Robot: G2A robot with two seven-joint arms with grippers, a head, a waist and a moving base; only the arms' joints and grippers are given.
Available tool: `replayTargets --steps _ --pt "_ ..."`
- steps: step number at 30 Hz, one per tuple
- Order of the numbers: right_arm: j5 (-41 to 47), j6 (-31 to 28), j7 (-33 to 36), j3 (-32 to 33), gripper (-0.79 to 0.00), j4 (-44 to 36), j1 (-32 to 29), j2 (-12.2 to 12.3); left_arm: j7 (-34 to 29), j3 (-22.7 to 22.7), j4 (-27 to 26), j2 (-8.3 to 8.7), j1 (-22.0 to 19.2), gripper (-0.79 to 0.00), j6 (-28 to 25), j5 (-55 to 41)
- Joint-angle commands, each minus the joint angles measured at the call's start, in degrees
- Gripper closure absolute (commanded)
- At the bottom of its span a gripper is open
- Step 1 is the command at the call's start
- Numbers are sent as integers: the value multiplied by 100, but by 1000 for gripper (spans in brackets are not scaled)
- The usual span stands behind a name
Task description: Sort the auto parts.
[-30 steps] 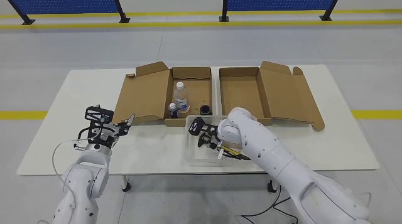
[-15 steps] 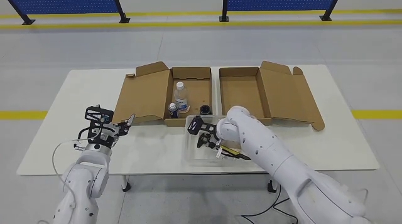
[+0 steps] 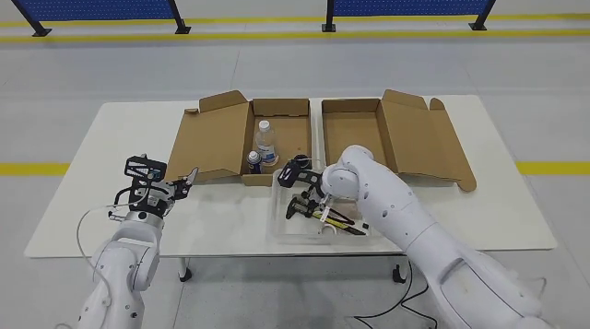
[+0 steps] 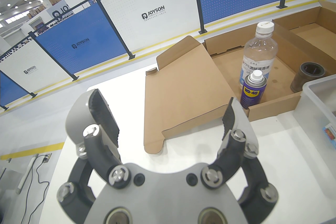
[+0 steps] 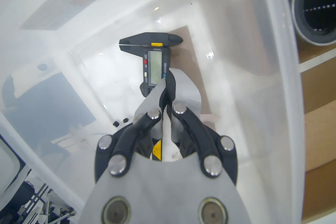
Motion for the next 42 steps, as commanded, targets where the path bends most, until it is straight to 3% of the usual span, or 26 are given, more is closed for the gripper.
replayTargets --steps 1,5,9,16,42 --pt "-1 22 34 44 0 -72 -36 29 0 0 0 0 0 -785 0 0" --pt "-101 100 113 77 0 -215 -95 72 0 0 0 0 0 -785 0 0" --pt "-174 60 191 50 -145 -450 -142 86 0 0 0 0 0 -785 0 0" --pt "-382 -100 368 -146 -274 -737 -205 63 0 0 0 0 0 -785 0 0" --pt "-636 -70 -161 -552 -308 -16 0 -255 0 0 0 0 0 -785 0 0"
